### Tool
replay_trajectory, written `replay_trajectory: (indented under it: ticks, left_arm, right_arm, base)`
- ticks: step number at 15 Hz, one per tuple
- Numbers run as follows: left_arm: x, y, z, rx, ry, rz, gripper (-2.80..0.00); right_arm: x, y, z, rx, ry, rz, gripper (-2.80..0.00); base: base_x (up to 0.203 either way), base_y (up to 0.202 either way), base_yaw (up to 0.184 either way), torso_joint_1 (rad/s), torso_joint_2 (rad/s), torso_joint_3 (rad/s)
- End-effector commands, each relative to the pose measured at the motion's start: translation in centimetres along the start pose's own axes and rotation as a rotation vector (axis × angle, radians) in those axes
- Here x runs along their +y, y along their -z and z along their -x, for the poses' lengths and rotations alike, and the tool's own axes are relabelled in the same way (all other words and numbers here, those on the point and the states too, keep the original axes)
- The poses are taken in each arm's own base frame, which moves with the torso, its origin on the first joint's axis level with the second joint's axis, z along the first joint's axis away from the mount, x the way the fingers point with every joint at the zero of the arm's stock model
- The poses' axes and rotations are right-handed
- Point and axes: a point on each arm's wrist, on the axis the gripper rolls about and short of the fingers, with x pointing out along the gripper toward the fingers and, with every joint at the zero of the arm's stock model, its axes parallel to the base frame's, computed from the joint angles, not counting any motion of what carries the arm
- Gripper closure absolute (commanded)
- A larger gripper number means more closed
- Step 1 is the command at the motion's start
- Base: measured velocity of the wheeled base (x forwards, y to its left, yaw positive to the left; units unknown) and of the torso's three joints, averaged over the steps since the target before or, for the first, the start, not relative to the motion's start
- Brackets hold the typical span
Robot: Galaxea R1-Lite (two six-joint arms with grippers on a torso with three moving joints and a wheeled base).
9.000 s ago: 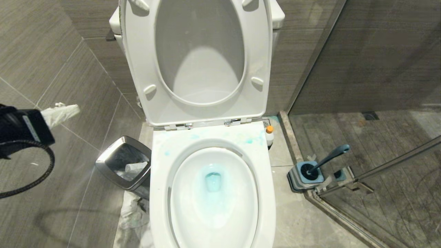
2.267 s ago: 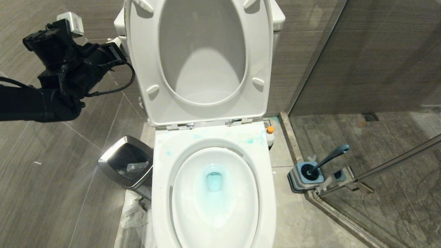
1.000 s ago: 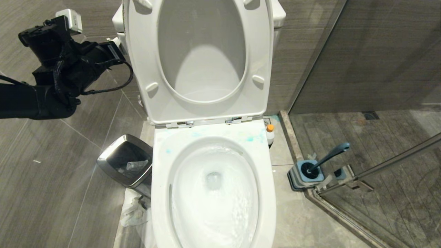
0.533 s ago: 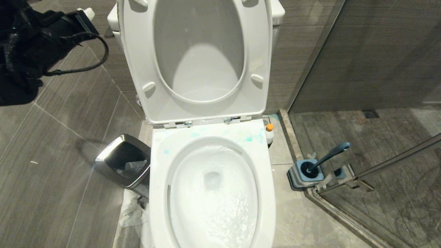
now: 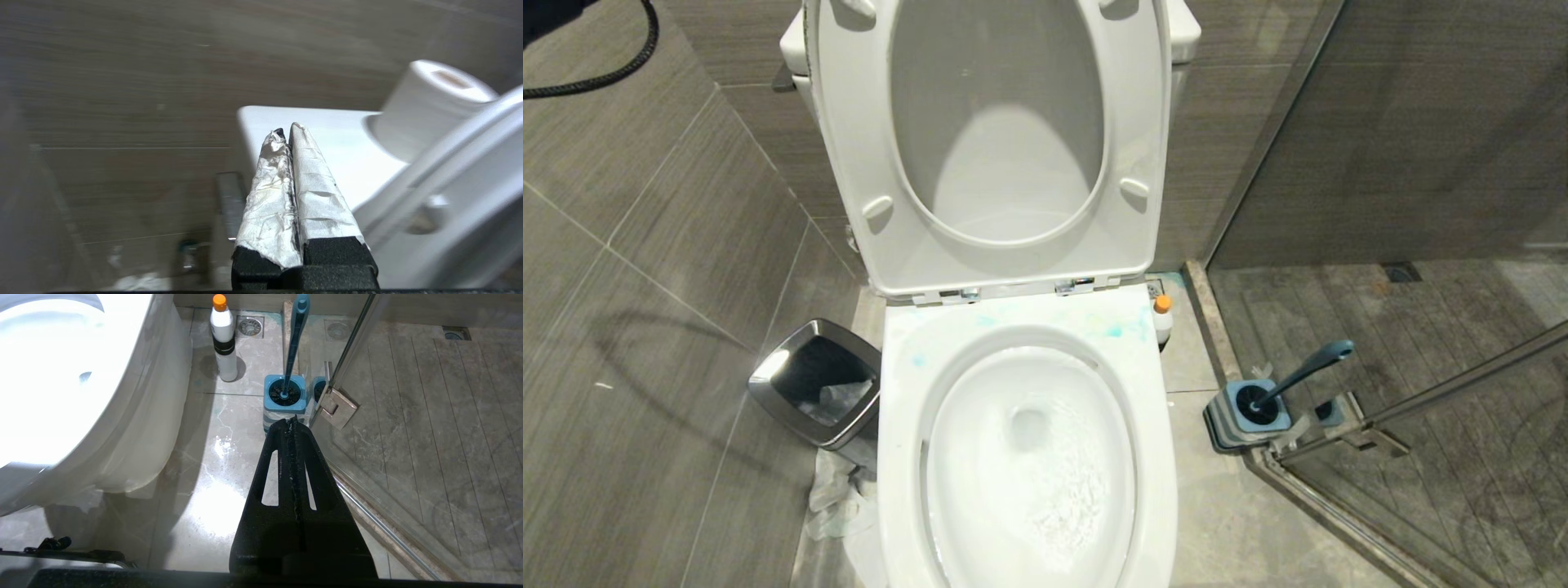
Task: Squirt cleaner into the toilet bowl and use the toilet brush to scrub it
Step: Flush the toilet
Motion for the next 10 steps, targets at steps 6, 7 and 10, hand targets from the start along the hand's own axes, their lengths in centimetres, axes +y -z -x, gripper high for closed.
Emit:
replay_trajectory:
  ticks: [6,7,10]
  left_arm:
    - [-1.4,-2.5,1.6,0.067,0.31,0.125,0.0]
    - [-1.3,-2.1,1.3,0.085,0.338,0.13,0.0]
    - [-0.4,-0.4,0.1,0.115,0.342,0.137,0.0]
  right_arm:
    - [0.0,0.0,0.0,0.001,0.0,0.001,0.0]
    - [0.0,0.0,0.0,0.001,0.0,0.001,0.0]
    - [0.0,0.0,0.0,0.001,0.0,0.001,0.0]
  base:
    - [0.0,0.0,0.0,0.0,0.0,0.0]
    - [0.0,0.0,0.0,0.0,0.0,0.0]
    - [0.0,0.0,0.0,0.0,0.0,0.0]
